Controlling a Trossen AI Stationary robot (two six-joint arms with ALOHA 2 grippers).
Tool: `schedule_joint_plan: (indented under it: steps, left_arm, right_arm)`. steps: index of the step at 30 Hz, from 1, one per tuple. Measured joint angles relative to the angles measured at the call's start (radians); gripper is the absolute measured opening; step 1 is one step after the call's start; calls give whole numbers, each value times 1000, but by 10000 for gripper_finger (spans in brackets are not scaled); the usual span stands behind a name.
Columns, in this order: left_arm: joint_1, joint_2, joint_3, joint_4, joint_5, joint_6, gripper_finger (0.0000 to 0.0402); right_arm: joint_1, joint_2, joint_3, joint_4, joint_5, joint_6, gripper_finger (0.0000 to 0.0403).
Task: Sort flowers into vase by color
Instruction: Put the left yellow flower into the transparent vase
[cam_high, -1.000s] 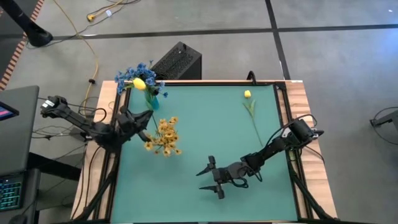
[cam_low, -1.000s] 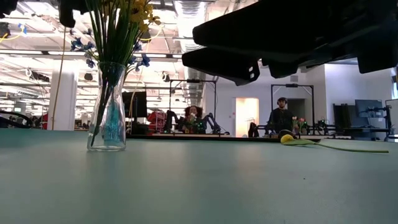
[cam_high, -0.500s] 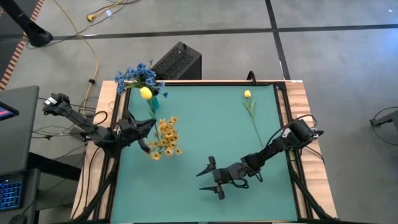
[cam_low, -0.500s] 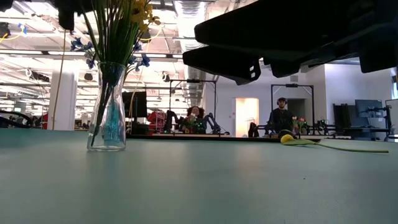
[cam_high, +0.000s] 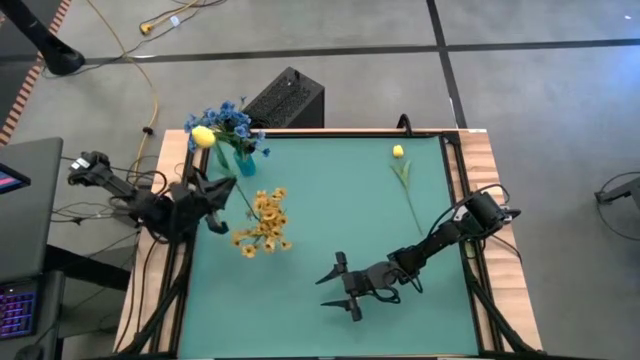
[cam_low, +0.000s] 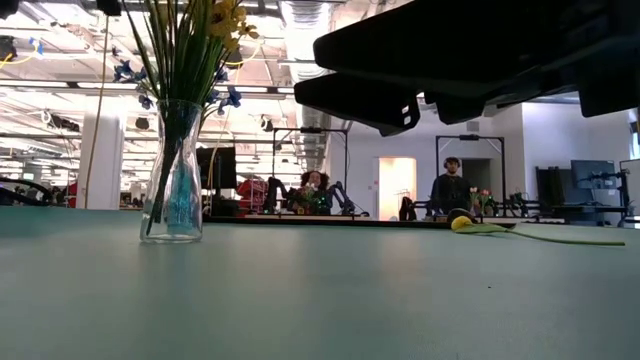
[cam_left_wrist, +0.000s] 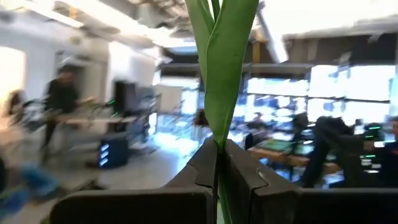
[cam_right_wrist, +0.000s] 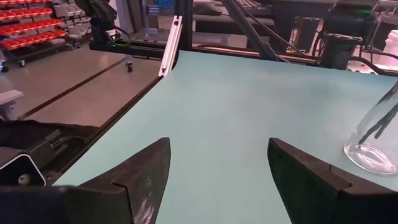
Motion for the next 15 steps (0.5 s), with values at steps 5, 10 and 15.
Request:
schedule_joint_plan:
  steps: [5,10,15]
  left_arm:
    - [-32,-9,-24,-40,166,-7,0]
    - [-41,-11,-200,234,313,-6,0]
    - [-41,-21,-344,441,269,43,0]
  right_arm:
    - [6,0,0,2,0,0,296]
    - [19,0,2,13,0,0,296]
    - [17,0,2,18,-1,0,296]
